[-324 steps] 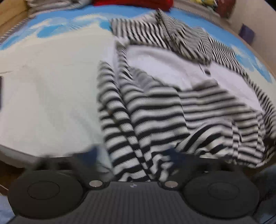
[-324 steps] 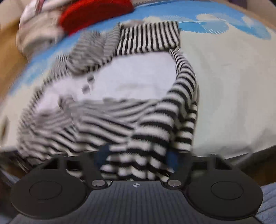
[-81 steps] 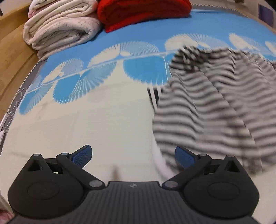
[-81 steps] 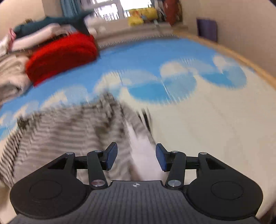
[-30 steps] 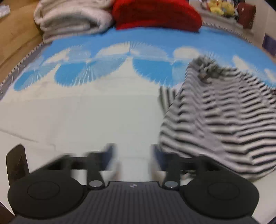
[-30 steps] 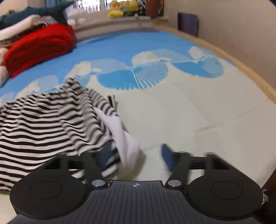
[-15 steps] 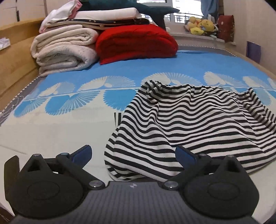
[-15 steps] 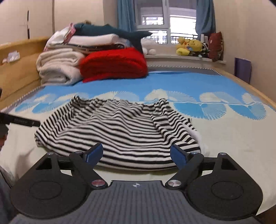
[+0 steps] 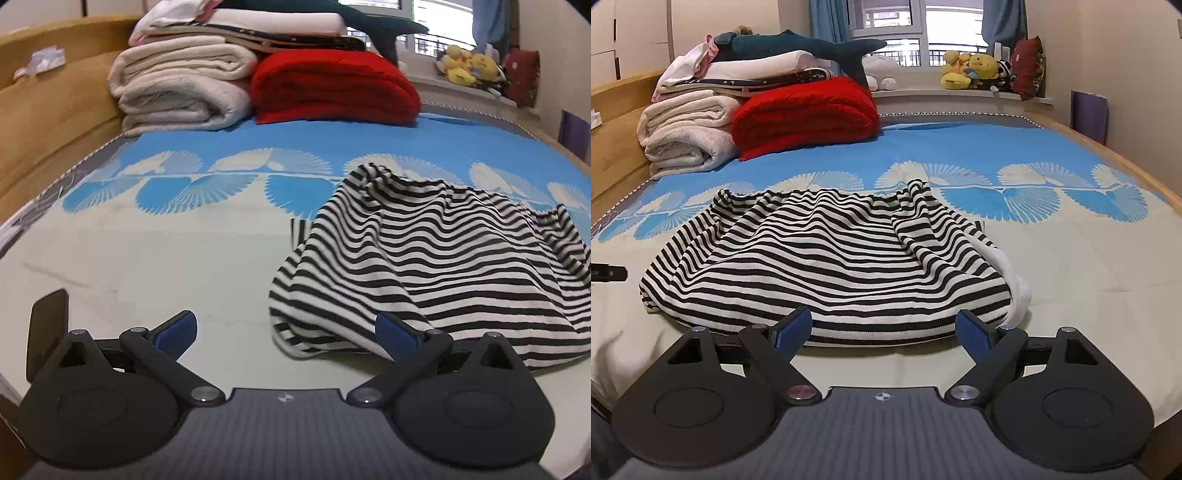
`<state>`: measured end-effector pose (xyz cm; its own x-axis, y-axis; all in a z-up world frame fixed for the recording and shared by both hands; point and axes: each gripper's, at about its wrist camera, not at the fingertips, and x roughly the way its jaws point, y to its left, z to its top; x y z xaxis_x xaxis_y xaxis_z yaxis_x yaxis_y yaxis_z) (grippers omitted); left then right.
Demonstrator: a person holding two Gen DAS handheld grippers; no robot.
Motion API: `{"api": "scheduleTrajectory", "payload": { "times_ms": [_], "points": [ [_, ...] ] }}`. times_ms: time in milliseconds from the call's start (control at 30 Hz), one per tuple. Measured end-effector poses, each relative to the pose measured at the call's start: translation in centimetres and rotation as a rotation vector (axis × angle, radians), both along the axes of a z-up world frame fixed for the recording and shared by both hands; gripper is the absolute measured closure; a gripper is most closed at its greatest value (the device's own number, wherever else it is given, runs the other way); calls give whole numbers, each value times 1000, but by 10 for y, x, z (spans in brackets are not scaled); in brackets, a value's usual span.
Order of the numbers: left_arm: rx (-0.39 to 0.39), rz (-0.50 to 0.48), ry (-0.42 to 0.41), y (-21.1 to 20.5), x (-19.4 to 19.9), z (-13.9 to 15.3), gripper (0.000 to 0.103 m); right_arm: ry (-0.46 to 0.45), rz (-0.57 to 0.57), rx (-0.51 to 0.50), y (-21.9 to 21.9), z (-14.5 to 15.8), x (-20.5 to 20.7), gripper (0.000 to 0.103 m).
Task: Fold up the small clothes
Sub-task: 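Release the hoodie and lift both grippers back from the folded bundle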
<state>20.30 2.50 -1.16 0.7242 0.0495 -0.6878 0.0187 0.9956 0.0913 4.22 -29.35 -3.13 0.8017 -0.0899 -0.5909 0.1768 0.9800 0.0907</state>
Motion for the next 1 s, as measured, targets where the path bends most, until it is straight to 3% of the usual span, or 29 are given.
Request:
{"api": "scheduleTrajectory", "payload": {
  "times_ms": [367, 1000],
  "points": [
    [-34, 56, 6, 22, -6, 4, 0, -1, 8, -8, 11, 1, 3, 17],
    [-27, 101, -1, 45, -12, 8, 0, -7, -14, 30, 5, -6, 9, 17]
  ]
}}
